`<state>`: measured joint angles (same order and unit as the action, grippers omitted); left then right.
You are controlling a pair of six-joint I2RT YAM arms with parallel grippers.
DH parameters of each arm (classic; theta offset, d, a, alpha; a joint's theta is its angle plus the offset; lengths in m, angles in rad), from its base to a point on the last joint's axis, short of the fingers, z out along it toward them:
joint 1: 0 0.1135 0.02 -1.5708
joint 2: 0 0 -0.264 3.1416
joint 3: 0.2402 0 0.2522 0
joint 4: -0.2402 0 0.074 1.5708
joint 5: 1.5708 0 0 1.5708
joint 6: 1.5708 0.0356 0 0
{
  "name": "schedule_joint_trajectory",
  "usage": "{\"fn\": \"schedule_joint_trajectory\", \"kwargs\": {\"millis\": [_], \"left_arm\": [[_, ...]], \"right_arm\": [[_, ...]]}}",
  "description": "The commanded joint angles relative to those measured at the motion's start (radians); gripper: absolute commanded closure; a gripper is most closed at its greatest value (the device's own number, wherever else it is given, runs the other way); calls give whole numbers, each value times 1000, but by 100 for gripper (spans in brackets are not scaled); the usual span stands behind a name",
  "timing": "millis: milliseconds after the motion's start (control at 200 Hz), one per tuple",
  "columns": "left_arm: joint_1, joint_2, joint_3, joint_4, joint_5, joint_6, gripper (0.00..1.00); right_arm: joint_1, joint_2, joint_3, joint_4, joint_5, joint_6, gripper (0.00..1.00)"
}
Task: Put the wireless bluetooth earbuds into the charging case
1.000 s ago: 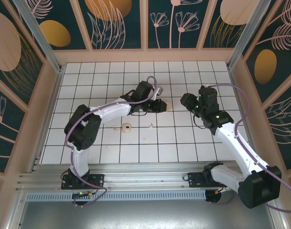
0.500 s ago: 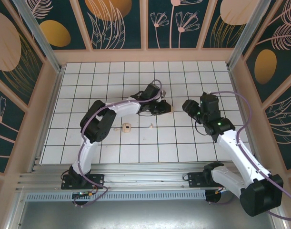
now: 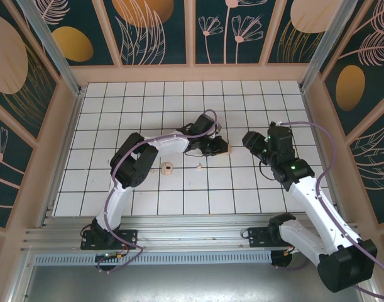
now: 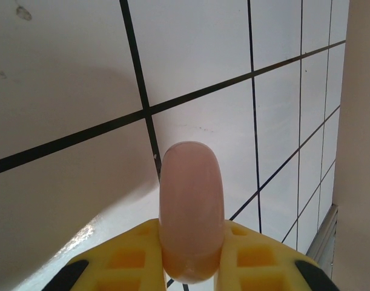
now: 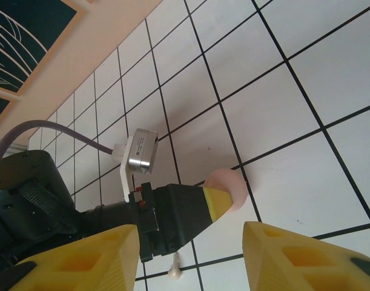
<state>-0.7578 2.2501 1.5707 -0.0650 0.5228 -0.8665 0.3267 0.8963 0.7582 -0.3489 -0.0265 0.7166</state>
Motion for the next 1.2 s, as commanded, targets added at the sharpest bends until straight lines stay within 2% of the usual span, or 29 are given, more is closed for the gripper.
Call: {"fn": "schedule_joint_trajectory", "kwargs": {"millis": [0, 761, 1196], "left_arm": [[-3, 23, 15, -25, 14, -1, 90], [-3, 29, 19, -88, -22, 30, 83], [-3, -11, 68, -198, -92, 101, 65]], "right_arm": [[-10, -14, -10, -12, 16, 9, 51], [-10, -40, -11, -24, 10, 12, 52], [-9, -45, 3, -32, 0, 13, 52]]}}
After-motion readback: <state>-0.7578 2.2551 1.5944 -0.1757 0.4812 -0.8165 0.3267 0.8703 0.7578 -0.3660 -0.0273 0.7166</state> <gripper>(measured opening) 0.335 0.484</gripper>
